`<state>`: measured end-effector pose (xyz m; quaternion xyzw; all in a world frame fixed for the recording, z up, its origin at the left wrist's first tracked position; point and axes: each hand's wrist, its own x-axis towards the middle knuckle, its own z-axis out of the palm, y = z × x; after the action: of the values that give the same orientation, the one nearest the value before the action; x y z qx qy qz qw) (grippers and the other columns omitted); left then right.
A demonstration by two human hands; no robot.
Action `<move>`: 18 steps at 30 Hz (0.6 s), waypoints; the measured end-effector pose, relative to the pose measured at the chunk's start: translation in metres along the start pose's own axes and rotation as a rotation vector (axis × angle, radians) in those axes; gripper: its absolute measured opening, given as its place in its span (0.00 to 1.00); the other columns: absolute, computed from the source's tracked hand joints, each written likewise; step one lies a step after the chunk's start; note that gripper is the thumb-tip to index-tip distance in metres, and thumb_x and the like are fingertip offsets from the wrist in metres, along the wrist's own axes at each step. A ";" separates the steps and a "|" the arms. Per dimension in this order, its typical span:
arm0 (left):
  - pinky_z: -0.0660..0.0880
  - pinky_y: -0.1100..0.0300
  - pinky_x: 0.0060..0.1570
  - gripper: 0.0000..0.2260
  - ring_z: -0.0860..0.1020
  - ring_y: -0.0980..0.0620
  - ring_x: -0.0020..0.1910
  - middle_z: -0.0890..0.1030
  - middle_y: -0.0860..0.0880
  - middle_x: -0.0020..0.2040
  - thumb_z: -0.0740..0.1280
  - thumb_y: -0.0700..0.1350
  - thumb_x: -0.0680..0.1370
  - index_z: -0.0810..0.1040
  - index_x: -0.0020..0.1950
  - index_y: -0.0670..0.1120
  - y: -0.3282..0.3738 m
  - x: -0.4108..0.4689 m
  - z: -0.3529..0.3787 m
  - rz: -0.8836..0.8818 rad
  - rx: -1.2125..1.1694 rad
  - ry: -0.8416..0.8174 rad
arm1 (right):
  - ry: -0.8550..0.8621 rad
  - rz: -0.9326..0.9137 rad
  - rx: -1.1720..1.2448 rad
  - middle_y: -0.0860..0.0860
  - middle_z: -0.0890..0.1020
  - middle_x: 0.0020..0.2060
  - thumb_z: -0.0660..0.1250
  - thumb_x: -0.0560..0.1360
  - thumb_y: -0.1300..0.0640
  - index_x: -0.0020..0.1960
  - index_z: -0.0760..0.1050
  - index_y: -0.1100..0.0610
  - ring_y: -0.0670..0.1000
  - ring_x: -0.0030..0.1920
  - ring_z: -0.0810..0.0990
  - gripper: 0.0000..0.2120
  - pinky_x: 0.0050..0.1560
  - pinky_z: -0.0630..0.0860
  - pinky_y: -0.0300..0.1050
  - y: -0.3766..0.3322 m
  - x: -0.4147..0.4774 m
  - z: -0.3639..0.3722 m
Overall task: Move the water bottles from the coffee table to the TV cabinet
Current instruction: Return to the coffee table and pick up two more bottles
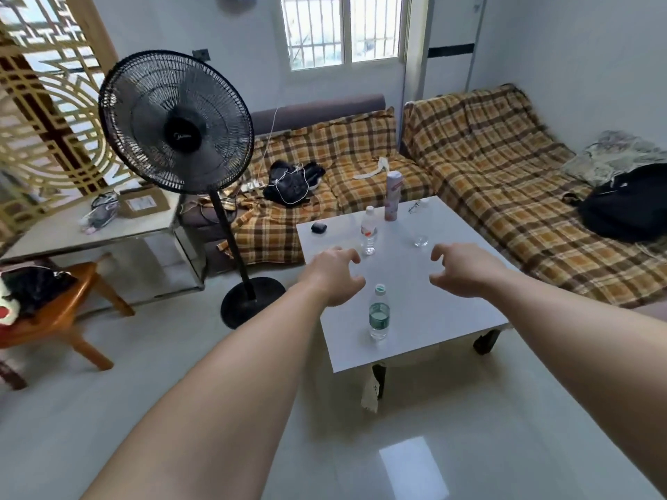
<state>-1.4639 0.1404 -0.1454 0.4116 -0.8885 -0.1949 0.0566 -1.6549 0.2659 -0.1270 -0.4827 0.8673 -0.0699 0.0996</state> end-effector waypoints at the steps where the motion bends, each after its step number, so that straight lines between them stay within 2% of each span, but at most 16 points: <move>1: 0.76 0.50 0.54 0.19 0.73 0.47 0.59 0.72 0.50 0.64 0.64 0.55 0.73 0.72 0.63 0.55 0.009 0.016 0.003 -0.009 0.006 -0.002 | -0.005 -0.002 0.004 0.53 0.78 0.62 0.66 0.73 0.49 0.65 0.72 0.51 0.56 0.60 0.76 0.21 0.57 0.75 0.51 0.012 0.016 -0.002; 6: 0.76 0.49 0.53 0.19 0.74 0.47 0.58 0.72 0.50 0.64 0.64 0.54 0.73 0.72 0.64 0.55 0.057 0.087 0.022 -0.039 0.035 -0.015 | -0.061 -0.010 -0.010 0.52 0.78 0.62 0.65 0.73 0.49 0.66 0.71 0.50 0.56 0.61 0.76 0.22 0.57 0.75 0.51 0.072 0.082 -0.021; 18: 0.78 0.48 0.49 0.17 0.74 0.46 0.56 0.70 0.49 0.67 0.64 0.54 0.73 0.73 0.61 0.55 0.118 0.216 0.035 -0.038 0.008 0.028 | 0.002 -0.050 -0.012 0.50 0.78 0.62 0.65 0.73 0.48 0.65 0.72 0.51 0.53 0.61 0.76 0.21 0.55 0.75 0.48 0.153 0.197 -0.063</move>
<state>-1.6985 0.0571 -0.1435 0.4314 -0.8803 -0.1868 0.0637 -1.8975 0.1797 -0.1202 -0.5045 0.8556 -0.0678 0.0942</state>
